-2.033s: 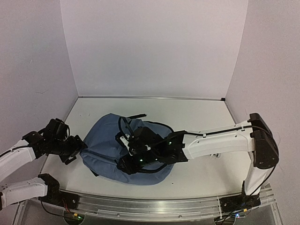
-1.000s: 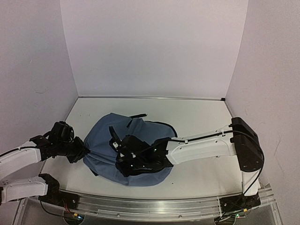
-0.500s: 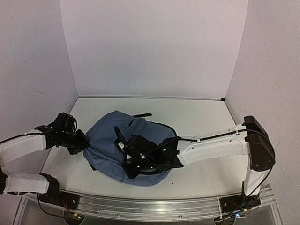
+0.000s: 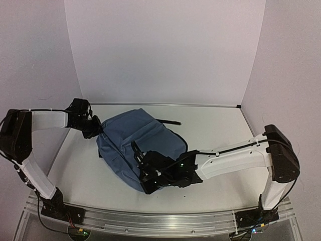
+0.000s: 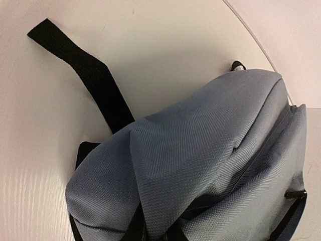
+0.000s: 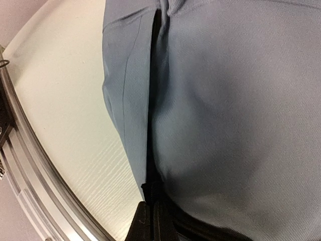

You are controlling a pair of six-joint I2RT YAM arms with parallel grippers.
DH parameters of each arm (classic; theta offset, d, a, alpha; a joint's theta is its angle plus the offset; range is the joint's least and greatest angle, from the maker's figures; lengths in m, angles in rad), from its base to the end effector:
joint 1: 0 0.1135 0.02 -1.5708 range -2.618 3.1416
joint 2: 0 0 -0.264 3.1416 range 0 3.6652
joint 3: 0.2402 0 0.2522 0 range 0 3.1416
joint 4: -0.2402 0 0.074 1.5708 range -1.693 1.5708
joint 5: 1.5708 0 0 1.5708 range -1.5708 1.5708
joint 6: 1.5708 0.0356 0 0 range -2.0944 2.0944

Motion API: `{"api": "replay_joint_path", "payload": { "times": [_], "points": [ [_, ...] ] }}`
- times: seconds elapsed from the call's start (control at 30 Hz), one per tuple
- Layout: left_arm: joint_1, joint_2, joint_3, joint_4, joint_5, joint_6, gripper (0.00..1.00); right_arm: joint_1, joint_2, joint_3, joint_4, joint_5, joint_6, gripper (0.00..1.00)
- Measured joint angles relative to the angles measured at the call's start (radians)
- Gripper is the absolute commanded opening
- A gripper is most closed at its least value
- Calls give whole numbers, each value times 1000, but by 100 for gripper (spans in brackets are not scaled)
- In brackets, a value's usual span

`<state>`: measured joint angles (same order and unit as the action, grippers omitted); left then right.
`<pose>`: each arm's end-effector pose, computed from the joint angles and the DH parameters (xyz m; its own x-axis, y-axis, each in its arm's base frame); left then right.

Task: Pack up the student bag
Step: Zip the student bag at the center of the board.

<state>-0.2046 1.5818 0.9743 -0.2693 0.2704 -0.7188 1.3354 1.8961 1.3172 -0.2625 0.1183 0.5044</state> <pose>0.3188 -0.0759 0.2037 -0.8055 -0.4809 -0.3462 -0.2223 0.7868 -0.5757 0.1009 0.4027 0.1983 -0.6100 -0.4858 -0.6260 -0.7453 0.6201 0.2450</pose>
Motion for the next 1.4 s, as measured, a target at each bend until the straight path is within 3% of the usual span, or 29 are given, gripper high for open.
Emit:
{"api": "replay_joint_path", "payload": {
  "times": [0.07, 0.2, 0.3, 0.4, 0.53, 0.73, 1.0, 1.07, 1.27, 1.33, 1.4],
  "points": [
    [7, 64, 63, 11, 10, 31, 3, 0, 0, -5, 0, 9, 21, 0],
    [18, 140, 157, 37, 37, 92, 58, 0, 0, -6, 12, 41, 56, 0],
    [26, 122, 168, 71, 34, 100, 83, 1, 0, -6, 21, 54, 83, 0],
    [19, 28, 106, 82, -3, 90, 94, 1, 0, -4, 41, 57, 105, 0],
    [-52, -165, -42, 61, -63, 44, 97, 1, 3, 7, 78, 52, 125, 0],
    [-275, -340, -267, 60, -94, -120, 96, 1, 23, 31, 119, 45, 129, 0],
    [-507, -389, -413, 71, -134, -353, 95, 1, 26, 31, 135, 45, 129, 0],
    [-543, -383, -419, 92, -136, -387, 83, 1, 26, 31, 138, 45, 129, 0],
    [-560, -328, -423, 157, -150, -444, 20, 1, 26, 31, 143, 51, 130, 0],
    [-561, -322, -428, 171, -162, -459, 4, 1, 26, 29, 145, 60, 132, 0],
    [-561, -323, -430, 180, -177, -466, 0, 1, 22, 19, 147, 74, 137, 0]
  ]
}}
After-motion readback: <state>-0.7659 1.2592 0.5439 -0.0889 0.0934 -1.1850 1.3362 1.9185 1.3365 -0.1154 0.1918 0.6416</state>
